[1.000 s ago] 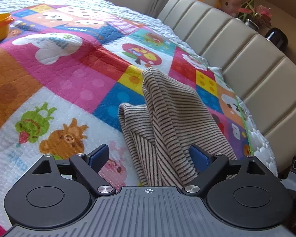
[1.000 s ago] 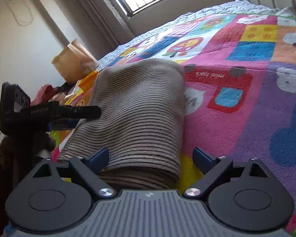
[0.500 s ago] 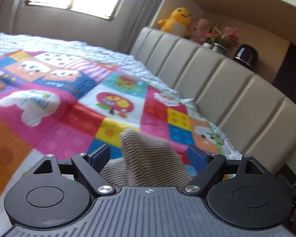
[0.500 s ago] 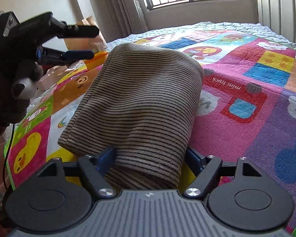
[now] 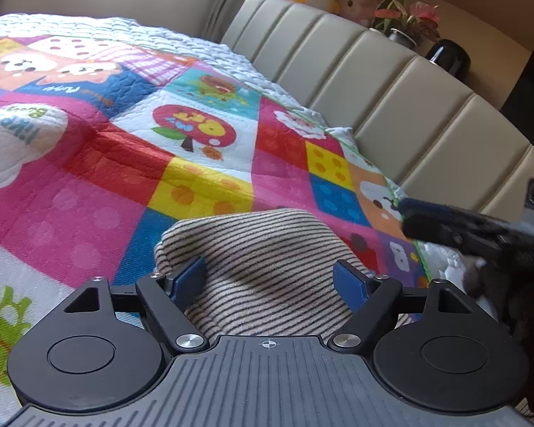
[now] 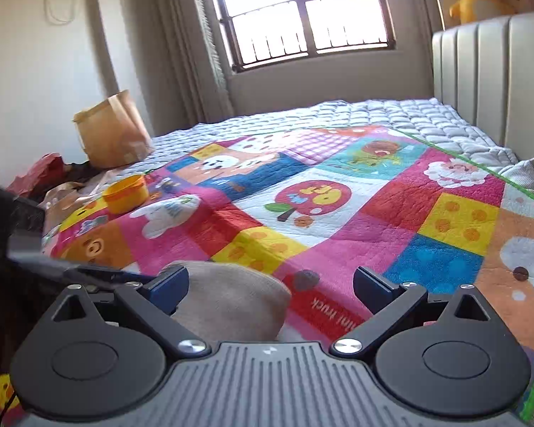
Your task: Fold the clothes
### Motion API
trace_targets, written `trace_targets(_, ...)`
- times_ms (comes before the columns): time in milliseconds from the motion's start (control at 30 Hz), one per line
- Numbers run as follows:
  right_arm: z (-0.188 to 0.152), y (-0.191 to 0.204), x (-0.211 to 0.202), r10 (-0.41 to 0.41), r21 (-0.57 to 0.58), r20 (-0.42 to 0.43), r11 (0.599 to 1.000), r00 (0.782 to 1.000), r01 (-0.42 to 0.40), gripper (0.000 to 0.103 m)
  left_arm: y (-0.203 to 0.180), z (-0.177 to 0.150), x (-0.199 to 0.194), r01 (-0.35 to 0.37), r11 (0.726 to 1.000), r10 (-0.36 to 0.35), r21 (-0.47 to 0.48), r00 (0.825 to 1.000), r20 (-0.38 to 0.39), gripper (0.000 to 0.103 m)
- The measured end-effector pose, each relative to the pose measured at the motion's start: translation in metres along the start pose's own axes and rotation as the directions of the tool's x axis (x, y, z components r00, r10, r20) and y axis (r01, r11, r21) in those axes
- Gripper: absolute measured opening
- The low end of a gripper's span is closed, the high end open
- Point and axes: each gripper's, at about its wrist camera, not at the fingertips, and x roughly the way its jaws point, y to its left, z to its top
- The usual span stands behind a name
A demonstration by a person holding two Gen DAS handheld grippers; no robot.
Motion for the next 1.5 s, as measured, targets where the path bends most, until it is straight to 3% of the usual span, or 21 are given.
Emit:
trace_targets(133,0.004,-0.008,0.065,-0.102,-0.020,-0.147,0.995,0.984,0.100,0.101,0.008,-0.004,0.001,0.006,1.000,-0.006,0.008,1.000,-0.004,0.084)
trace_targets(200,-0.010,-0.010,0.081,-0.150,-0.039,-0.159,0.989,0.976,0.146,0.103,0.008,-0.003,0.003,0.004,1.000,-0.004,0.008,1.000,-0.006,0.084)
trace_targets(333,-0.012,-0.010,0.065,-0.139,0.038,-0.131,0.989,0.982,0.145,0.103,0.006,-0.002,0.007,0.000,1.000,0.000,0.024,1.000,-0.010,0.087)
trace_targets(467,-0.022,0.002,0.016,-0.065,0.012,-0.074,0.998,0.995,0.066,0.103,0.007,-0.003,0.006,0.003,1.000,-0.003,0.012,1.000,-0.003,0.087)
trace_targets(633,-0.062,0.016,-0.022,0.103,0.051,-0.136,0.994,0.985,-0.097,0.103,0.005,-0.003,0.008,-0.011,1.000,0.011,0.014,1.000,-0.004,0.088)
trace_targets(767,-0.090,0.024,-0.009,0.079,0.057,-0.180,0.996,0.980,-0.070,0.103,-0.004,-0.001,0.000,-0.048,0.999,0.048,0.021,0.999,0.011,0.087)
trace_targets(1000,-0.093,0.031,-0.012,0.083,0.042,-0.162,0.996,0.983,-0.077,0.103,-0.021,-0.017,-0.045,-0.172,0.984,0.174,-0.045,0.984,0.033,0.094)
trace_targets(1167,-0.094,0.033,-0.011,0.088,0.042,-0.156,0.996,0.984,-0.082,0.103,-0.013,-0.034,-0.047,-0.092,0.985,0.085,-0.146,0.995,-0.050,0.098)
trace_targets(1300,-0.091,0.030,-0.014,0.103,0.058,-0.158,0.994,0.982,-0.095,0.103,-0.009,-0.046,-0.030,-0.096,0.984,0.081,-0.151,0.991,-0.103,0.098)
trace_targets(1500,-0.077,0.000,-0.030,0.151,0.213,-0.098,0.969,0.984,-0.127,0.103,-0.005,-0.052,-0.024,-0.059,0.987,0.045,-0.148,0.995,-0.094,0.098)
